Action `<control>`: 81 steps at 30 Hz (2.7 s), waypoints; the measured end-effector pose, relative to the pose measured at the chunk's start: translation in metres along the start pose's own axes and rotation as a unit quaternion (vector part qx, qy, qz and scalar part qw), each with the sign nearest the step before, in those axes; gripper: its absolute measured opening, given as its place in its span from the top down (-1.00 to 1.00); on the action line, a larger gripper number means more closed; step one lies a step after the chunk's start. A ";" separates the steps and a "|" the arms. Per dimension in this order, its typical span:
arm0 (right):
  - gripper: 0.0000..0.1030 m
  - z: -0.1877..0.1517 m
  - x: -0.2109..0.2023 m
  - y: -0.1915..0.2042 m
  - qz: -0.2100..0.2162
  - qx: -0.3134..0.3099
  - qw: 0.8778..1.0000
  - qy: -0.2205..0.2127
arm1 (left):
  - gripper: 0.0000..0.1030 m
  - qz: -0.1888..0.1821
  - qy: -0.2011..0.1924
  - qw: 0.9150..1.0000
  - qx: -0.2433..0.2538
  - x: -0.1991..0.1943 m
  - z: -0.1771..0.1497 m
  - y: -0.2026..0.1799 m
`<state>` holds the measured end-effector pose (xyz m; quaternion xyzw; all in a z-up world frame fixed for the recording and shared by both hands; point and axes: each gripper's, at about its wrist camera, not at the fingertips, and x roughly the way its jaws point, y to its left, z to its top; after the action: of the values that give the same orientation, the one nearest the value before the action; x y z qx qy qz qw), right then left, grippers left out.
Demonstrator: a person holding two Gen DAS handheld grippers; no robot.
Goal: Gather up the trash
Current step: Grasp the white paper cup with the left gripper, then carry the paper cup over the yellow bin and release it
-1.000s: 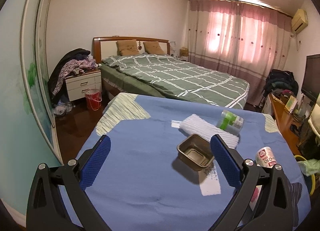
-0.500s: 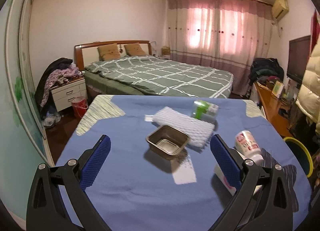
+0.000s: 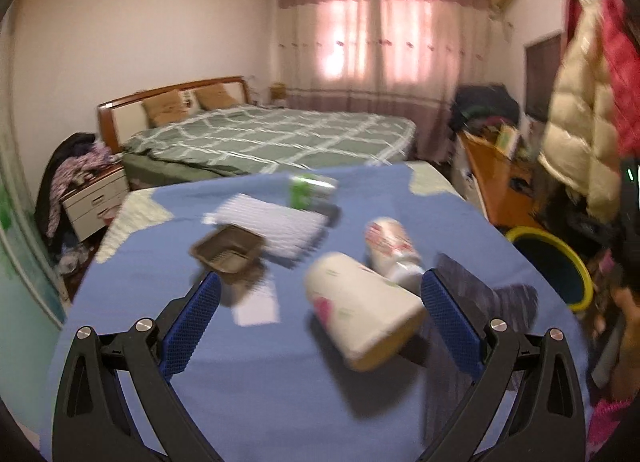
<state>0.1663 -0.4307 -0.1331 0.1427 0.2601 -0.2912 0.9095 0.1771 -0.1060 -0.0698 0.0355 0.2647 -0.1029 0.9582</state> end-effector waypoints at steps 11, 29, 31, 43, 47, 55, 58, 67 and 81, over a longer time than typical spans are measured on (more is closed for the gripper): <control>0.06 0.000 -0.003 0.001 0.037 0.005 0.999 0.003 | -0.90 0.012 0.057 0.997 0.041 0.026 -0.007 -0.043; 0.02 -0.001 -0.006 0.005 0.073 0.006 0.997 0.012 | -0.90 -0.002 0.160 0.987 -0.025 0.077 0.030 -0.026; 0.02 -0.001 -0.005 0.005 0.076 0.006 0.997 0.015 | -0.90 -0.007 0.181 0.983 -0.039 0.083 0.032 -0.018; -0.05 -0.004 0.001 0.012 0.089 -0.007 0.995 0.036 | -0.56 -0.027 0.272 0.961 -0.043 0.107 0.018 0.011; -0.05 -0.005 0.003 0.014 0.092 -0.009 0.995 0.043 | -0.68 -0.016 0.275 0.961 -0.034 0.109 0.026 0.021; -0.06 -0.006 0.007 0.015 0.096 -0.013 0.994 0.052 | -0.75 0.002 0.319 0.948 0.003 0.131 0.035 0.017; -0.06 -0.006 0.007 0.015 0.101 -0.013 0.993 0.055 | -0.71 0.002 0.339 0.941 0.009 0.135 0.033 0.018; -0.06 -0.006 0.008 0.014 0.115 -0.008 0.991 0.062 | -0.33 -0.029 0.344 0.938 0.027 0.123 0.032 0.016; -0.06 0.003 -0.027 -0.028 0.116 -0.007 0.993 0.032 | -0.33 -0.107 0.251 0.955 0.119 0.055 0.067 -0.083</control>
<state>0.1316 -0.4414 -0.1184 0.1753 0.2727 -0.1769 0.9293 0.2385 -0.2046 -0.0418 0.1454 0.4852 -0.2235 0.8328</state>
